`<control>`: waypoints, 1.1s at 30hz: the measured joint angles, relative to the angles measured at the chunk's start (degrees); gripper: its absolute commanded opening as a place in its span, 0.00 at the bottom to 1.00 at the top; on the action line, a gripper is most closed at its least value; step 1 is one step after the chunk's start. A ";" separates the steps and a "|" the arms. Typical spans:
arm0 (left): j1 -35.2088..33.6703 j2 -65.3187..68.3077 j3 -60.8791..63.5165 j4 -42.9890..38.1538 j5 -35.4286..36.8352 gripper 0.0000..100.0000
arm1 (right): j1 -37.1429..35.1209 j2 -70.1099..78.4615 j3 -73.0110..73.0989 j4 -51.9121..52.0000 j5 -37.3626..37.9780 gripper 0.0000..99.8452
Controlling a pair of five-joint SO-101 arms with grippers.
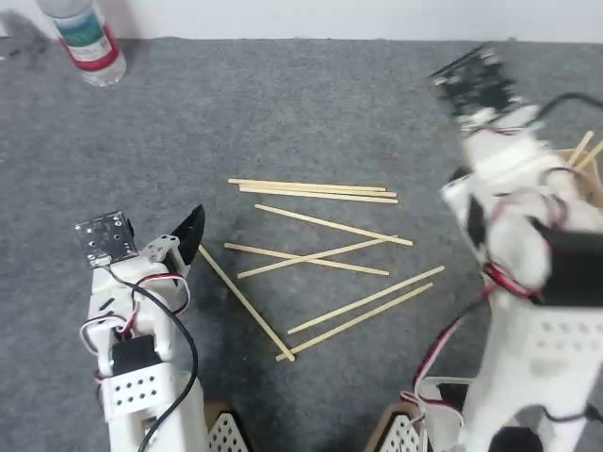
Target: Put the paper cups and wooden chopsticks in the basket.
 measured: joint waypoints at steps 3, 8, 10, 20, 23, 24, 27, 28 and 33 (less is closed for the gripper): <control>0.00 0.00 0.00 0.00 0.00 0.39 | 2.81 0.00 -5.71 -4.57 0.00 0.01; 0.00 0.00 0.00 0.00 0.00 0.39 | 8.35 0.00 -7.65 -12.57 0.00 0.01; 0.00 0.00 0.00 0.00 0.00 0.39 | 9.67 0.00 -7.65 -14.15 -0.97 0.01; 0.00 0.00 0.00 0.00 0.00 0.39 | 15.56 0.00 3.60 -23.47 -9.58 0.01; 0.00 0.00 0.00 0.00 0.00 0.39 | 16.35 0.09 10.11 -26.90 -9.76 0.01; 0.00 0.00 0.00 0.00 0.00 0.39 | 16.35 0.18 11.52 -27.60 -9.76 0.01; 0.00 0.00 0.00 0.00 0.00 0.39 | 16.26 0.18 14.07 -28.57 -9.93 0.01; 0.00 0.00 0.00 0.00 0.00 0.39 | 16.26 0.18 14.24 -28.66 -9.93 0.01; 0.00 0.00 0.00 0.00 0.00 0.39 | 16.26 0.18 14.51 -28.66 -9.93 0.01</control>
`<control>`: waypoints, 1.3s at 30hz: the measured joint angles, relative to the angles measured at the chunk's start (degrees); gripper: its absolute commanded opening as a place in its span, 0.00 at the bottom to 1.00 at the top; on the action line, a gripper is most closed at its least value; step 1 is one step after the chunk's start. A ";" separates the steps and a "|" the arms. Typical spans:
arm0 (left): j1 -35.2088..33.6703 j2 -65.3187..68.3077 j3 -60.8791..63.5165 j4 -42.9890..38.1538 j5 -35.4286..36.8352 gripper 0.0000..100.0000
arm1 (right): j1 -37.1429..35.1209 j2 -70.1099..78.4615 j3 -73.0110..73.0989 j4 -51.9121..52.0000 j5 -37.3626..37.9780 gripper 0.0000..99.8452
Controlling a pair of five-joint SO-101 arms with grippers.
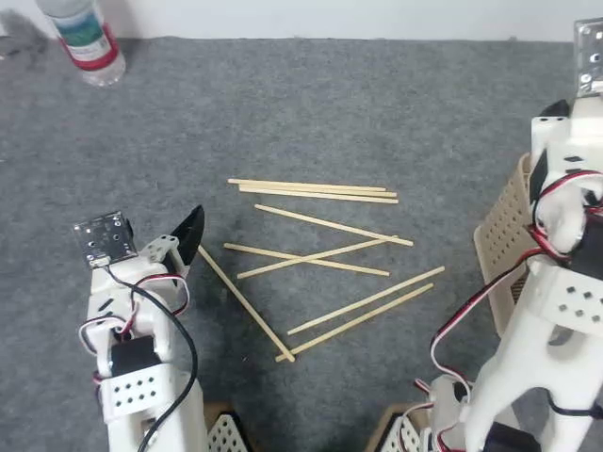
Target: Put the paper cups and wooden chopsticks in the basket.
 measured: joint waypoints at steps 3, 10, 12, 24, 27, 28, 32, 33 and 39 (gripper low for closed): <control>0.00 0.00 0.00 0.00 0.00 0.39 | 0.00 0.00 0.00 0.00 0.00 0.01; 0.00 0.00 0.00 0.00 0.00 0.39 | 0.00 -0.09 1.76 0.00 0.00 0.01; 0.00 0.00 0.00 0.00 0.00 0.39 | 0.00 -0.09 1.76 0.00 0.00 0.01; 0.00 0.00 0.00 0.00 0.00 0.39 | 0.00 -0.09 2.90 0.00 0.00 0.01; 0.00 0.00 0.00 0.00 0.00 0.39 | 0.00 -0.09 3.16 0.00 0.00 0.01; 0.00 0.00 0.00 0.00 0.00 0.39 | 0.00 -0.09 3.34 0.00 0.00 0.01; 0.00 0.00 0.00 0.00 0.00 0.39 | 1.41 -0.09 3.60 0.00 0.00 0.04; 0.00 0.00 0.00 0.00 0.00 0.39 | 1.93 -0.09 3.60 0.00 0.00 0.07; 0.00 0.00 0.00 0.00 0.00 0.39 | 3.60 -0.09 3.60 0.00 0.00 0.15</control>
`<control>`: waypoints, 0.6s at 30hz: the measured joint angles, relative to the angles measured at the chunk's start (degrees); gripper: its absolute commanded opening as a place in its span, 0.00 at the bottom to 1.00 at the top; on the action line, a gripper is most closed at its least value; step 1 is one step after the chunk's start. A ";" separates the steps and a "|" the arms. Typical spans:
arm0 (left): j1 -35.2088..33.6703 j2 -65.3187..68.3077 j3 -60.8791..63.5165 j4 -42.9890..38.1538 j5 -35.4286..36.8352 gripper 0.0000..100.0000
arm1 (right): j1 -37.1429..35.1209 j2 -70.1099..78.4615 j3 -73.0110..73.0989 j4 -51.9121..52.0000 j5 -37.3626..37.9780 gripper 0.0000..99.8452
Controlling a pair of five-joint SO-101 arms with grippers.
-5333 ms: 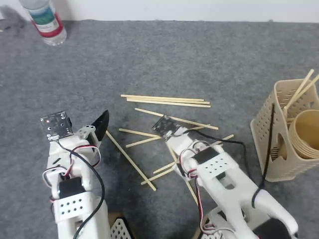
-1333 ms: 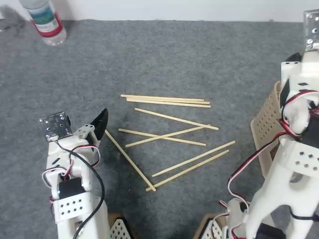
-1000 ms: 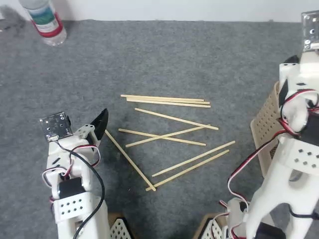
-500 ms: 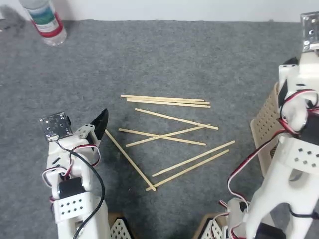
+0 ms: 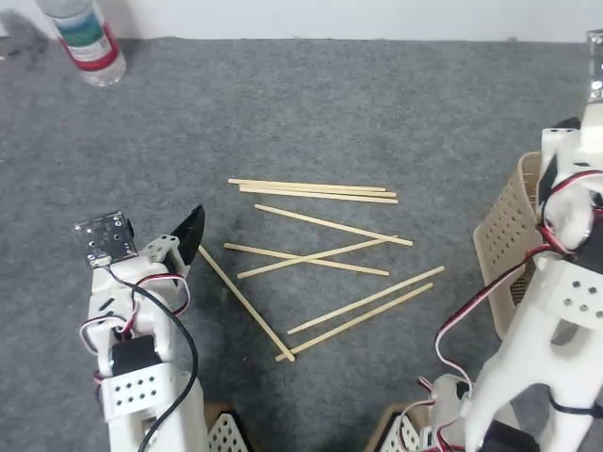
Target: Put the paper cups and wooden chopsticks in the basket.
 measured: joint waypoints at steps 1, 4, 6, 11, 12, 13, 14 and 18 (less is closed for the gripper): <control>0.00 0.00 0.00 0.00 0.00 0.39 | 0.00 0.00 0.00 0.00 0.00 0.15; 0.00 0.00 0.00 0.00 0.00 0.39 | 0.00 0.00 0.00 0.00 0.00 0.15; 0.00 0.00 0.00 0.00 0.00 0.39 | 0.00 0.00 0.00 0.00 0.00 0.15; 0.00 0.00 0.00 0.00 0.00 0.39 | 0.00 0.00 0.00 0.00 0.00 0.15; 0.00 0.00 0.00 0.00 0.00 0.39 | 0.00 0.00 0.00 0.00 0.00 0.15; 0.00 0.00 0.00 0.00 0.00 0.39 | 0.00 0.00 0.00 0.00 0.00 0.15; 0.00 0.00 0.00 0.00 0.00 0.39 | 0.00 0.00 0.00 0.00 0.00 0.15; 0.00 0.00 0.00 0.00 0.00 0.39 | 0.00 0.00 1.41 0.00 0.00 0.16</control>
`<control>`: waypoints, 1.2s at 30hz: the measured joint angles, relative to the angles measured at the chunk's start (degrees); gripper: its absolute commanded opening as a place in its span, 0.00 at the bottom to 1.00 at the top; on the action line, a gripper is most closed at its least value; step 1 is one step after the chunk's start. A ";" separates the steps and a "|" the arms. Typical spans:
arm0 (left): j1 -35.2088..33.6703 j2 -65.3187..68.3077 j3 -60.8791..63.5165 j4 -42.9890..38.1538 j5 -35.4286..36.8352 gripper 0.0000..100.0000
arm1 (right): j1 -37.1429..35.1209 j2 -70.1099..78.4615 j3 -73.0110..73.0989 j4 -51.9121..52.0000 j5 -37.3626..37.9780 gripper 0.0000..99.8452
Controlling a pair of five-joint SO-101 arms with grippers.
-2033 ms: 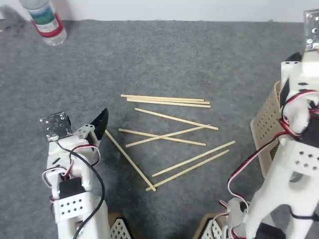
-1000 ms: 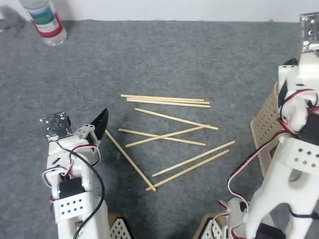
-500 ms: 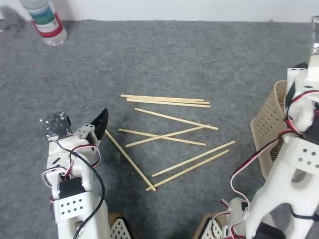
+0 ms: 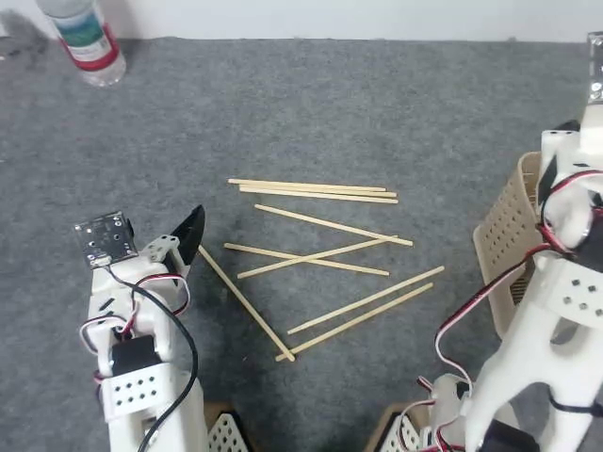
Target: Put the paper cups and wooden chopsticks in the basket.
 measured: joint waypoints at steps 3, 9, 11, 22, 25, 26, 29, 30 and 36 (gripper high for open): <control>0.00 0.00 0.00 0.00 0.00 0.39 | 0.00 0.00 1.23 -0.18 0.00 0.16; 0.00 0.00 0.00 0.00 0.00 0.39 | -0.26 0.00 1.41 -0.18 -0.97 0.16; 0.00 0.00 0.00 0.00 0.00 0.39 | -2.55 0.00 1.41 -0.18 -3.08 0.16; 0.00 0.00 0.00 0.00 0.00 0.39 | -31.82 1.67 8.97 -0.09 5.80 0.16; 0.00 0.00 0.00 0.00 0.00 0.39 | -33.67 9.32 8.97 -1.23 5.80 0.16; 0.00 0.00 0.00 0.00 0.00 0.39 | -33.85 12.40 8.53 -1.23 5.80 0.16; 0.00 0.00 0.00 0.00 0.00 0.39 | -34.02 21.54 6.59 -1.41 6.59 0.16; 0.00 0.00 0.00 0.00 0.00 0.39 | -34.02 24.18 5.89 -1.41 8.09 0.16; 0.00 0.00 0.00 0.00 0.00 0.39 | -33.93 34.90 2.73 -2.02 19.69 0.15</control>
